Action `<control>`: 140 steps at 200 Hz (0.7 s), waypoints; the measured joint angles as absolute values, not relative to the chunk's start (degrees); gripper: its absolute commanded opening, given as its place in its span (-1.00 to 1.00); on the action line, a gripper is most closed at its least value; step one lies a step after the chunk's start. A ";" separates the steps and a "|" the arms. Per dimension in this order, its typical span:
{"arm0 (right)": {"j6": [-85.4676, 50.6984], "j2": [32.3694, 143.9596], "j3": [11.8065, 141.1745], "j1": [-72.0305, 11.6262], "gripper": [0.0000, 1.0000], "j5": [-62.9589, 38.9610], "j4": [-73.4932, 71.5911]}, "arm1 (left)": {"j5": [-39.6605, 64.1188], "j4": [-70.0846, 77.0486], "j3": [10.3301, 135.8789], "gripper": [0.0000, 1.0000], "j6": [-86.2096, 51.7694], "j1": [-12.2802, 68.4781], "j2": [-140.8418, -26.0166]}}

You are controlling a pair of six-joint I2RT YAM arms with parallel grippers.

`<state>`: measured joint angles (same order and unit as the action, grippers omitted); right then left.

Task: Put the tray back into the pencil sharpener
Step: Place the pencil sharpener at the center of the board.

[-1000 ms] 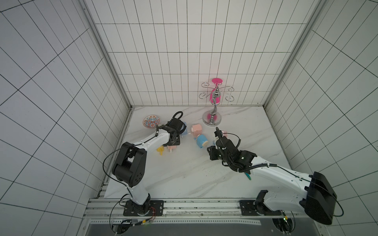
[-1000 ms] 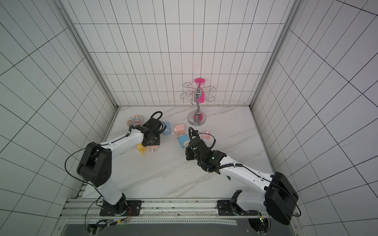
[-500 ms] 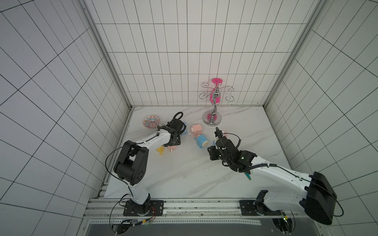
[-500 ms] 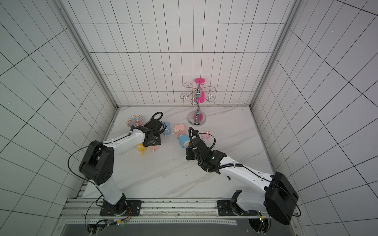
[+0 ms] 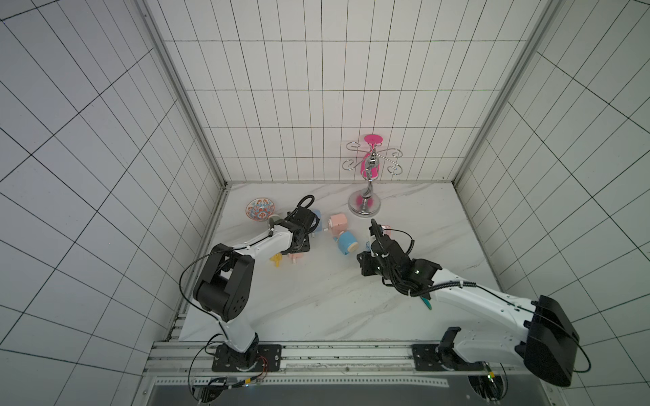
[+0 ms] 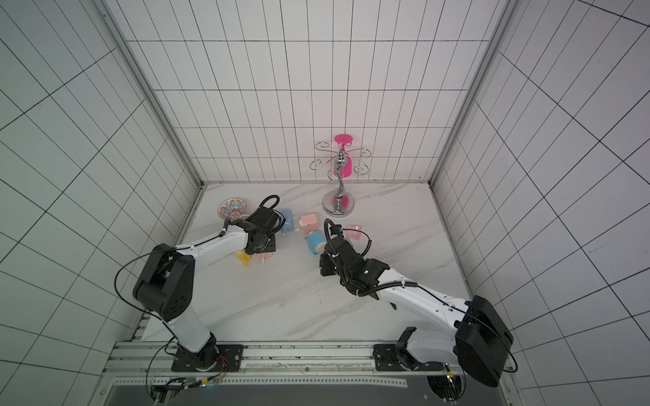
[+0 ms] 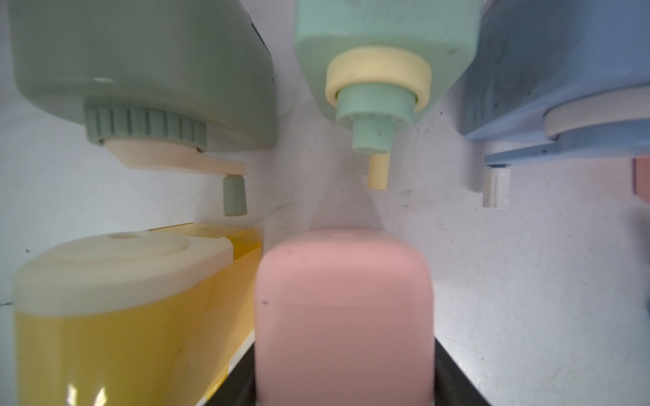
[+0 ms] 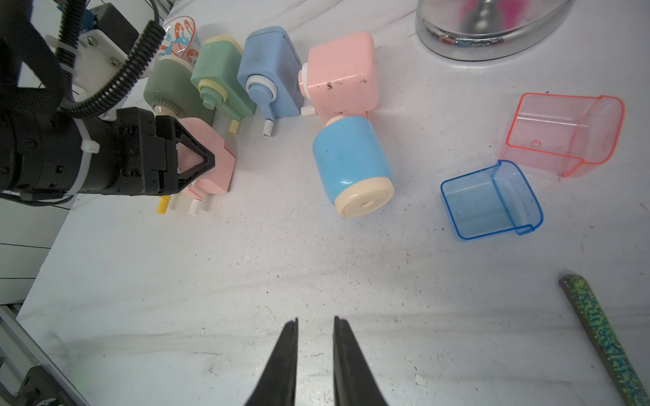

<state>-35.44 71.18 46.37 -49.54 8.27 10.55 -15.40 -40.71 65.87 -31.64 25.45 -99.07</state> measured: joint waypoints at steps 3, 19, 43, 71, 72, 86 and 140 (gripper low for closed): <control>-35.46 71.18 46.37 -49.54 -0.54 8.27 10.55 | -15.38 -40.69 65.84 0.14 -31.64 25.45 -99.07; -35.31 71.18 46.37 -49.54 -0.51 8.27 10.57 | -15.40 -40.64 65.80 0.18 -31.51 25.45 -99.04; -35.05 71.18 46.37 -49.54 -0.48 8.29 10.74 | -15.40 -40.64 65.76 0.24 -31.38 25.45 -99.02; -34.94 70.91 46.37 -49.54 -0.46 8.45 11.11 | -15.57 -41.01 65.71 0.57 -30.98 25.43 -99.02; -34.92 70.89 46.37 -49.54 -0.46 8.47 11.11 | -15.55 -41.04 65.71 0.57 -30.87 25.41 -99.02; -34.83 70.74 46.37 -49.54 -0.46 8.51 11.20 | -15.64 -41.04 65.71 0.59 -30.96 25.39 -99.02; -34.61 70.54 46.37 -49.54 -0.44 8.67 11.42 | -15.68 -41.21 65.71 0.64 -30.83 25.34 -98.30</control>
